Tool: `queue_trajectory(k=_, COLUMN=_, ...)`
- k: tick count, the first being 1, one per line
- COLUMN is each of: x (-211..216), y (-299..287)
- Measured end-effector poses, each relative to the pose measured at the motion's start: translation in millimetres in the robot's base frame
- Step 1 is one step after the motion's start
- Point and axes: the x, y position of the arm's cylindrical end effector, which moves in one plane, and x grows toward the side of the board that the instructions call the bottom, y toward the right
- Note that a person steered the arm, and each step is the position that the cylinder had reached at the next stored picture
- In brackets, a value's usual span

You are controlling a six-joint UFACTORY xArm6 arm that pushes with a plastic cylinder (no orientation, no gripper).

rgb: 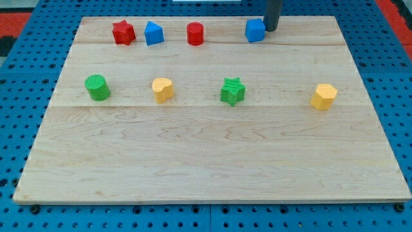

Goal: Push the blue cube down and up a bit

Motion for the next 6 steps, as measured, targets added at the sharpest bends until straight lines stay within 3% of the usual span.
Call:
queue_trajectory(k=2, x=19, y=-5)
queue_trajectory(k=3, x=-12, y=24)
queue_trajectory(k=4, x=-35, y=5)
queue_trajectory(k=6, x=-8, y=-24)
